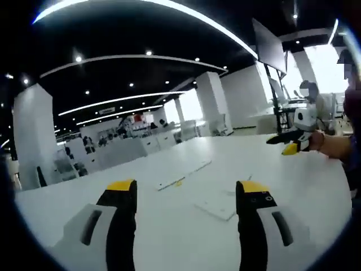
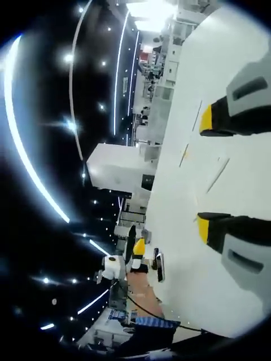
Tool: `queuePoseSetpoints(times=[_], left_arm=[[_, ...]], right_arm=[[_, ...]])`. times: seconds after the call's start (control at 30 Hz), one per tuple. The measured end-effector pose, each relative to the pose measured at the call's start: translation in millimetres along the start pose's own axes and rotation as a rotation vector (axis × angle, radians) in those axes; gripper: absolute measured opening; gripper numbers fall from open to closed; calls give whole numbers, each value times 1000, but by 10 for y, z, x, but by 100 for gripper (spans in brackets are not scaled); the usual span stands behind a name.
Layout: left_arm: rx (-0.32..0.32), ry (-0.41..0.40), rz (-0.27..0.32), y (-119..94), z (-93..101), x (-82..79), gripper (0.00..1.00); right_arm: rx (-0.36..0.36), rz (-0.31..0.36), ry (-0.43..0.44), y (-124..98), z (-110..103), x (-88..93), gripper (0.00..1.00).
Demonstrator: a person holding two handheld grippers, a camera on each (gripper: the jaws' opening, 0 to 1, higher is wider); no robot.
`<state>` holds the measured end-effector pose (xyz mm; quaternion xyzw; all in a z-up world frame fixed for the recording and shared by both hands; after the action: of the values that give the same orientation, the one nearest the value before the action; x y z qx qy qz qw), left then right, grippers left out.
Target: Locate the socket holder cover, grip the socket holder cover, clip it into the socket holder slot.
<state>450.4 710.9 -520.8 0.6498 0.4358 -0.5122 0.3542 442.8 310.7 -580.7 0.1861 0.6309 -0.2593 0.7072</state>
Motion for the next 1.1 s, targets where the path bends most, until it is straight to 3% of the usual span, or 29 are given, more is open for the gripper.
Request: queuePoseSetpoints(times=[0.1,0.27,0.33,0.5,0.6,0.87,1.1], left_arm=[[-46,-42,28,-161,55,154,73],[-42,-277,149,-352,129,353,80],[-53,-324,188,-370,97,435,82],[-84,-253,60,-392,96,620,83],[-61,-324,74,-347,166,600,83],[-54,-299,55,-209,212,591,82],[-77,-292,27,-190,150,631,82]], right_arm=[[23,31,-24,-63,18,-33,56],[59,149,23,-195,33,-78,59],[77,172,48,-219,58,-64,63],[119,157,82,-234,134,37,65],[135,129,84,-228,175,74,64],[134,90,78,-196,250,111,64],[143,108,89,-186,293,74,63]])
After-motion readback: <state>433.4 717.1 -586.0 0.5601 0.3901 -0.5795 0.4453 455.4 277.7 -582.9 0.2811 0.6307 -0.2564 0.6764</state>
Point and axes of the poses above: the point that each gripper's makers call its tool centre point, and the gripper's own axes: y roughly forward along the fingers, z roughly to its right, x roughly out of its underside, the point moved 9 cm from there along -y, roughly backward along the fingers, and after that the axes turned 7 degrees about -x, right-handed, at the moved point
